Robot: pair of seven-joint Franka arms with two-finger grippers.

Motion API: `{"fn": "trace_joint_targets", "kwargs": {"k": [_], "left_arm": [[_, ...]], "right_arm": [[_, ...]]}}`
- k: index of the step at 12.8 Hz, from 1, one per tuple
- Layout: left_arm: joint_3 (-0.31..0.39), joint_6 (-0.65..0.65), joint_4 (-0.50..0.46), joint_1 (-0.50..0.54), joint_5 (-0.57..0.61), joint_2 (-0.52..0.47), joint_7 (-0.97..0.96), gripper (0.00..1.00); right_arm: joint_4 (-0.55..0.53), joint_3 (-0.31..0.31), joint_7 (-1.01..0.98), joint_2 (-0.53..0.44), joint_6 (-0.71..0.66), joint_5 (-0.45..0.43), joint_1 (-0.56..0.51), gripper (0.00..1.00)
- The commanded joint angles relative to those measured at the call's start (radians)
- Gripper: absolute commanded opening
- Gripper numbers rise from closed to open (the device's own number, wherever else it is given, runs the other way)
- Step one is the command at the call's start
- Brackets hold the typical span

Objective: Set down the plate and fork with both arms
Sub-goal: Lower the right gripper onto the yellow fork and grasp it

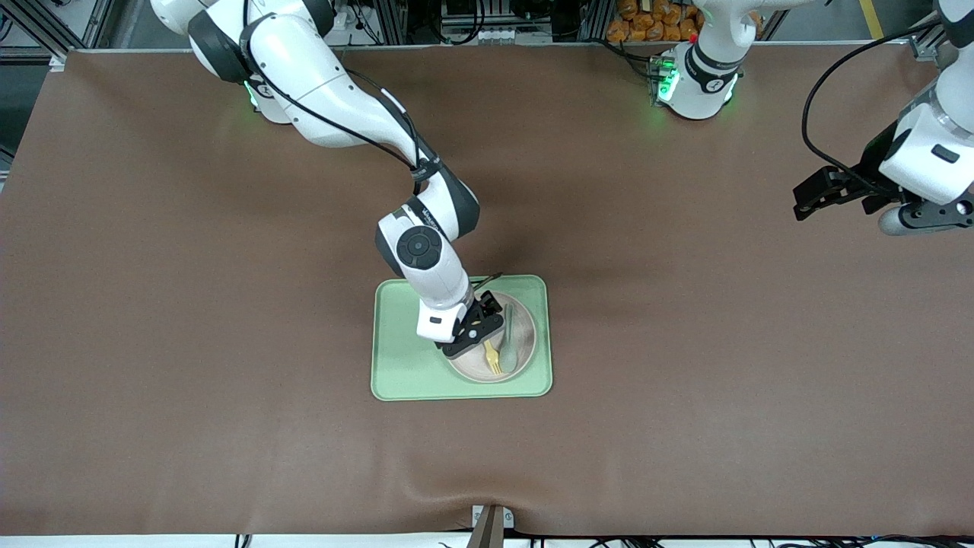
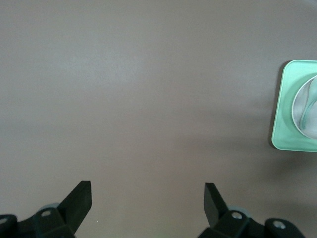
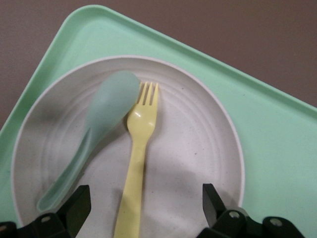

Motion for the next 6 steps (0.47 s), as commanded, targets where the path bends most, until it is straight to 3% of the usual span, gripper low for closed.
{"fn": "trace_joint_targets", "kwargs": {"k": [1,4,6], "left_arm": [[-0.012,0.019,-0.036,0.003,0.027,-0.023,0.011,1.00],[-0.018,0.025,-0.041,0.008,0.025,-0.021,0.010,1.00],[-0.018,0.025,-0.041,0.011,0.025,-0.023,0.010,1.00]], "right_arm": [[0.034,-0.003,-0.004,0.032,-0.003,-0.010,0.020,0.97],[0.029,-0.003,-0.001,0.035,-0.001,-0.009,0.026,0.90],[0.027,-0.003,-0.002,0.040,-0.001,-0.010,0.029,0.80]]}}
